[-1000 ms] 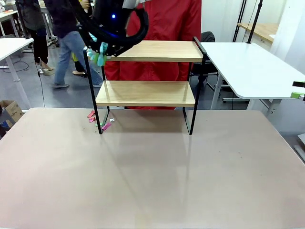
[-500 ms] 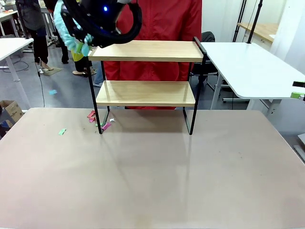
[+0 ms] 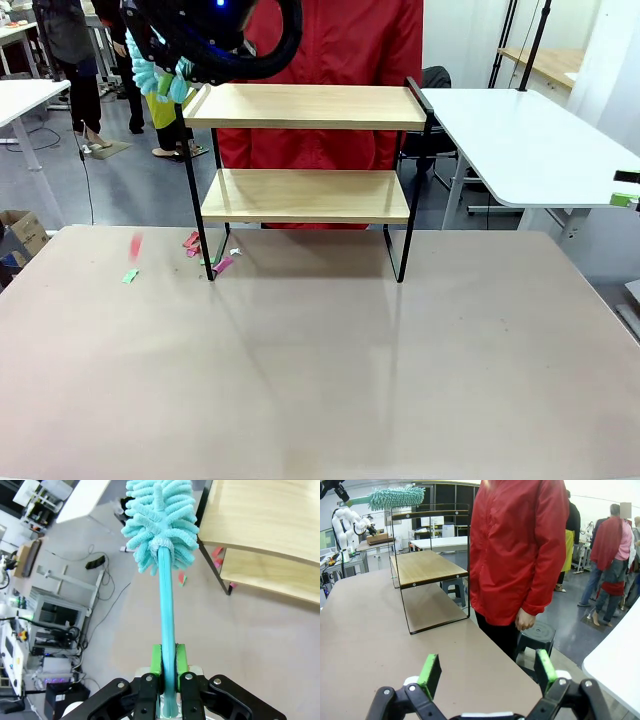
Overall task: Clean the shelf.
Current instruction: Clean the specific section of the Shelf indicated by the human with the Duster.
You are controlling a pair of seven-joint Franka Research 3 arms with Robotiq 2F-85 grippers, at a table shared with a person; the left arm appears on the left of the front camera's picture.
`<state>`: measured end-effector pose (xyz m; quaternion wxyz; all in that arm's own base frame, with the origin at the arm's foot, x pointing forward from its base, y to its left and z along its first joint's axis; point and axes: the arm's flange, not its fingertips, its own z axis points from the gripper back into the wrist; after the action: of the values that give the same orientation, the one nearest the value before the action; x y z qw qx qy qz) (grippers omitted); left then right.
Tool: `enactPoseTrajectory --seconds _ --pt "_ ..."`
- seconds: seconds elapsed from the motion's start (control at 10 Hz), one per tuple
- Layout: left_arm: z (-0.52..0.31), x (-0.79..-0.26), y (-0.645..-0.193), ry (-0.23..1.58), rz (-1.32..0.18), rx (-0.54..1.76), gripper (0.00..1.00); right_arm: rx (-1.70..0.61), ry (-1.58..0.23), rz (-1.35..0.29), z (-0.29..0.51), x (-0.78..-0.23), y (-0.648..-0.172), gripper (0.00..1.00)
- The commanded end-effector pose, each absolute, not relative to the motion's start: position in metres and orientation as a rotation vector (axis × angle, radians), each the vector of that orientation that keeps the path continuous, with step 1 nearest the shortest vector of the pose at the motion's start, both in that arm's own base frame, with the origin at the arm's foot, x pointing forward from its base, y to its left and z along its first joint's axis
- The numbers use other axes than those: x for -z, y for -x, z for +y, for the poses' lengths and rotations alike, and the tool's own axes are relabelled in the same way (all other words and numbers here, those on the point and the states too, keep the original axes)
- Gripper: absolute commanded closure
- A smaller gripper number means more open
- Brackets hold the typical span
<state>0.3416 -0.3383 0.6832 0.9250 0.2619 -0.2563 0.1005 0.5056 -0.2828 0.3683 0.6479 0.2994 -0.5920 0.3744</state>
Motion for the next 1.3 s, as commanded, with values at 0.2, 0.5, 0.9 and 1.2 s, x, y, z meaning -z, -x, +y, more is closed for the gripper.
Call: enactPoseTrajectory --seconds 0.2,0.5,0.9,1.2 --pt "-0.328 -0.694 -0.336 -0.483 -0.575 -0.183 0.86 -0.842 -0.666 -1.319 -0.279 -0.374 -0.506 0.0" --pt "-0.291 -0.703 -0.321 -0.354 -0.644 0.03 0.86 -0.842 -0.666 -1.319 -0.279 -0.374 -0.506 0.0" --pt "-0.238 -0.709 -0.292 -0.055 -0.707 0.467 0.86 -0.842 -0.666 -1.319 -0.279 -0.374 -0.506 0.0" --pt "-0.215 -0.712 -0.284 0.118 -0.718 0.716 0.86 -0.842 -0.666 -1.319 -0.279 -0.374 -0.506 0.0"
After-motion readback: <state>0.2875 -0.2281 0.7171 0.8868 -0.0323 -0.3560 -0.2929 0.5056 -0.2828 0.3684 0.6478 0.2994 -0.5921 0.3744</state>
